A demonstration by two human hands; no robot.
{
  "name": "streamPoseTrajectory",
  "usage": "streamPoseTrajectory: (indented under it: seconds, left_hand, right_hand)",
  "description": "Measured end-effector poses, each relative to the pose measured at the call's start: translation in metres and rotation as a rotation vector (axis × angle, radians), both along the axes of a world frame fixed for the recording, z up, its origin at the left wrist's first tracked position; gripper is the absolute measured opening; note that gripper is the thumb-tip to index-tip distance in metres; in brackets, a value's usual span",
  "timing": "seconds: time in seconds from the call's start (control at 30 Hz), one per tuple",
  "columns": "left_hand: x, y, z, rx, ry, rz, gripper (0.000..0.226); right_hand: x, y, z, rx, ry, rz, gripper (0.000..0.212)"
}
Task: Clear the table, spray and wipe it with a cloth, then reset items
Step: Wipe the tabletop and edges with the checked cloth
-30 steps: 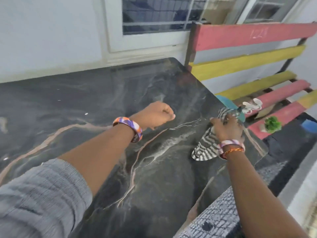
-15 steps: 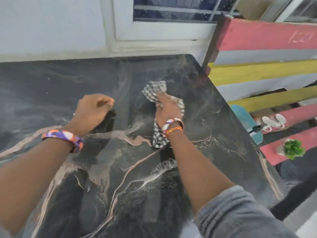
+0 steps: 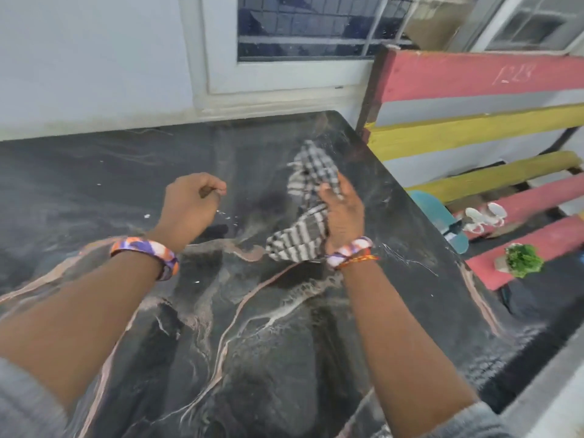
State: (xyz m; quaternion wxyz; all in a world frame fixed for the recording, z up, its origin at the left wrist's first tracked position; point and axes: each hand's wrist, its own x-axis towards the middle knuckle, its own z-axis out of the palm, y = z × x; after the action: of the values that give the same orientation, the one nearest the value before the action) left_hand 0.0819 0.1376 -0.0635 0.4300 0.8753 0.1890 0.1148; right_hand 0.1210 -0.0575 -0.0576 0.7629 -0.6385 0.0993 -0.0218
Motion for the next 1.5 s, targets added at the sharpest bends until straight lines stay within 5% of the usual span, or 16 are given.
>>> streamPoseTrajectory:
  seconds: [0.23, 0.37, 0.43, 0.73, 0.9, 1.0, 1.13, 1.2, 1.27, 1.4, 1.5]
  left_hand:
    - [0.014, -0.093, 0.000, 0.112, 0.009, -0.501, 0.020]
    - [0.027, -0.118, 0.002, 0.108, 0.011, -0.588, 0.020]
    - [0.032, -0.121, 0.002, 0.111, 0.013, -0.580, 0.019]
    - [0.030, -0.050, 0.000, 0.210, 0.093, -0.288, 0.020]
    - [0.009, -0.005, -0.006, 0.184, 0.164, -0.080, 0.018]
    - [-0.006, 0.019, -0.006, 0.178, 0.181, 0.079, 0.019]
    - [-0.019, 0.037, 0.005, 0.161, 0.127, 0.240, 0.028]
    - [-0.015, 0.037, 0.010, 0.146, 0.087, 0.253, 0.030]
    - [-0.003, 0.030, 0.011, 0.115, 0.046, 0.230, 0.029]
    - [0.023, 0.003, 0.007, 0.087, 0.041, 0.100, 0.031]
    - [0.042, -0.013, -0.001, 0.069, 0.042, 0.006, 0.035]
  right_hand:
    - [-0.043, -0.147, -0.016, -0.594, 0.238, -0.713, 0.046]
    - [-0.056, -0.178, -0.046, -1.007, 0.658, -0.508, 0.063]
    - [-0.047, -0.182, -0.055, -1.122, 0.714, -0.442, 0.069]
    - [0.050, -0.118, -0.053, -1.445, 0.298, -0.063, 0.051]
    - [0.043, 0.011, -0.053, -1.347, -0.196, 0.375, 0.041]
    - [0.000, 0.078, -0.047, -1.094, -0.419, 0.607, 0.040]
    - [-0.018, 0.102, -0.042, -0.668, -0.225, 0.779, 0.033]
    - [-0.007, 0.087, -0.032, -0.290, -0.091, 0.660, 0.030]
    - [0.007, 0.059, -0.022, -0.139, -0.091, 0.381, 0.029]
    - [0.036, -0.004, -0.015, -0.587, -0.032, -0.184, 0.036]
    - [0.061, -0.036, -0.042, -0.998, 0.155, -0.158, 0.045]
